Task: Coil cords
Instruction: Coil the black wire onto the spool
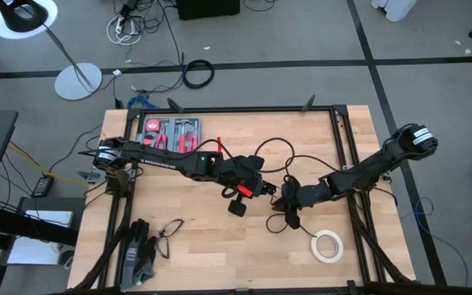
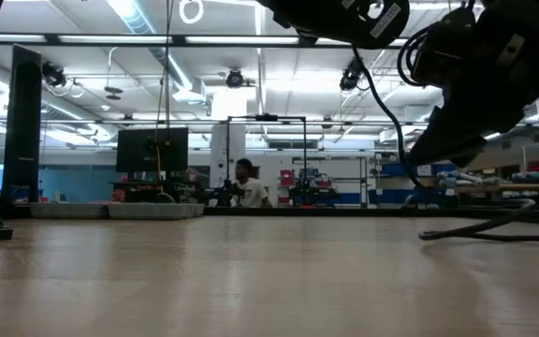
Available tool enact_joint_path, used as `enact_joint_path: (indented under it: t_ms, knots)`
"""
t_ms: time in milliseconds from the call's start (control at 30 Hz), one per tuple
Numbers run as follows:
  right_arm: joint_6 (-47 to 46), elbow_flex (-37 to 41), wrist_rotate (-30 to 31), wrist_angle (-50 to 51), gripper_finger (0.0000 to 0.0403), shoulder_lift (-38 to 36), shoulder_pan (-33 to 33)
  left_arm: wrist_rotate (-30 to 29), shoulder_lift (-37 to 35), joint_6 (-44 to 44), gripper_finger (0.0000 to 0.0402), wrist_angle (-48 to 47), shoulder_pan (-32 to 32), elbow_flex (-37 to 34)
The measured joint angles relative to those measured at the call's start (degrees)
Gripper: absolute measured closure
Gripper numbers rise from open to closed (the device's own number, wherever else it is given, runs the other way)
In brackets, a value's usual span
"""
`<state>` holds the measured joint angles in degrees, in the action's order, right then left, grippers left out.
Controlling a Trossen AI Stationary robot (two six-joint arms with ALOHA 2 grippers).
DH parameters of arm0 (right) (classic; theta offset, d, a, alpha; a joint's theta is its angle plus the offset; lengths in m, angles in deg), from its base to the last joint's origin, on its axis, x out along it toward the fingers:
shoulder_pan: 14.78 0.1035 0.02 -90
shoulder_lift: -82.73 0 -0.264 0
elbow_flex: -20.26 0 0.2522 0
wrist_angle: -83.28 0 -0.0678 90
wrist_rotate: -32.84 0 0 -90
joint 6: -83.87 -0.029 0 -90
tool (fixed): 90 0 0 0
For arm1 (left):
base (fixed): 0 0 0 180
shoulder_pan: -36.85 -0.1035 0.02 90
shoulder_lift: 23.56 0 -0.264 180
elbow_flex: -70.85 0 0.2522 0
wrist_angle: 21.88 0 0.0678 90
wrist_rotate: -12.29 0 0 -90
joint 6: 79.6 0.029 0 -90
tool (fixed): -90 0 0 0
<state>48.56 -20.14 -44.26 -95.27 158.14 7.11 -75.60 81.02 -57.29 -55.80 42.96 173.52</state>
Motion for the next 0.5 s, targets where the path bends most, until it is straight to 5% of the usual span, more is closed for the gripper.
enact_joint_path:
  t_ms: [500]
  knots:
    - [5.51, 1.37, 5.78, -6.39, 0.0328, -0.02, 0.13, -0.17, 0.00, -0.02, 0.0402, 1.09, 0.44, 0.00]
